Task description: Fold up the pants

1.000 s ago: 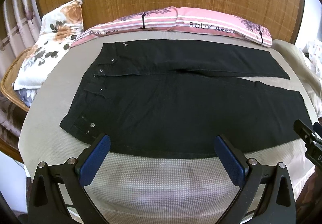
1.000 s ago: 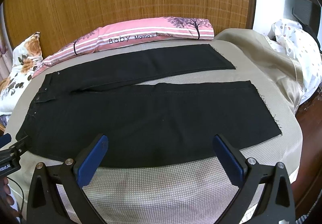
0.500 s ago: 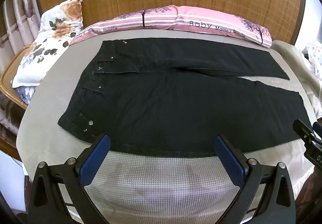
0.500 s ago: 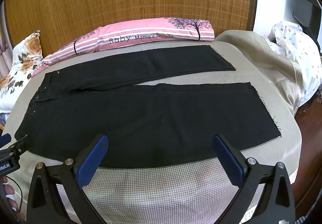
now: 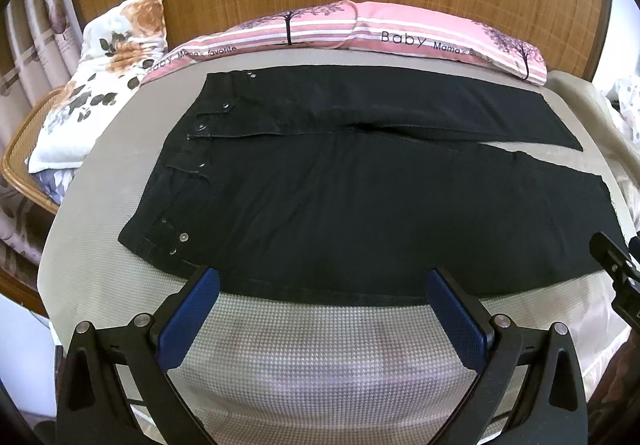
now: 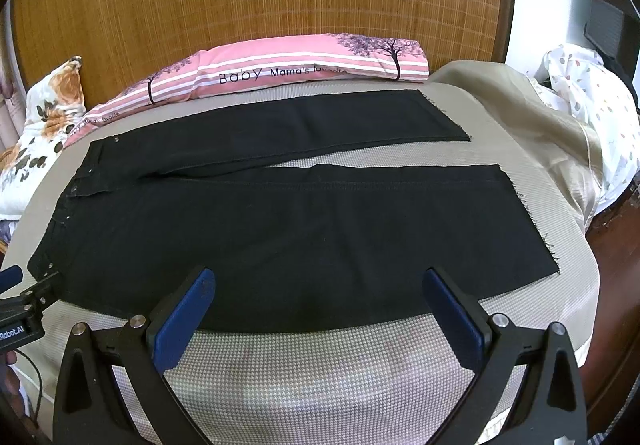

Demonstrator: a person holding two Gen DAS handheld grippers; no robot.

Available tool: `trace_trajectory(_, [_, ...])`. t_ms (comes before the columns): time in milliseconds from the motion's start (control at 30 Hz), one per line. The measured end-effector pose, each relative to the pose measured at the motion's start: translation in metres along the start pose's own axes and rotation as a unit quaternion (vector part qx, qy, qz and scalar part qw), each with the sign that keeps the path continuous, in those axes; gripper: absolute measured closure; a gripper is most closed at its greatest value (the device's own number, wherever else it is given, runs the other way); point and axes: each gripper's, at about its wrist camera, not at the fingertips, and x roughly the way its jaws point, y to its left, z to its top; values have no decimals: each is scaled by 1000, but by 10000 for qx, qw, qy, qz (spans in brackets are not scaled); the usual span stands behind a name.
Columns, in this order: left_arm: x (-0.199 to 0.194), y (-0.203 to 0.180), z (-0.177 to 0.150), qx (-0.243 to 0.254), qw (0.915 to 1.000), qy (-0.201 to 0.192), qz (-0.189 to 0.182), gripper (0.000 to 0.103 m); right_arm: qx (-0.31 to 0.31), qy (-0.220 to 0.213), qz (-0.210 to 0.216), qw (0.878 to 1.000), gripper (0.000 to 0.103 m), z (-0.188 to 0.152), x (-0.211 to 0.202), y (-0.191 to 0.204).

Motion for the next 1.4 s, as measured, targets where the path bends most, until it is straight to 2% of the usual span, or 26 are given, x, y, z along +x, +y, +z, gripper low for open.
trace_trajectory(1400, [4, -2, 1, 66, 9999, 24, 123, 1, -68, 116, 17, 9999, 0, -4, 8, 1])
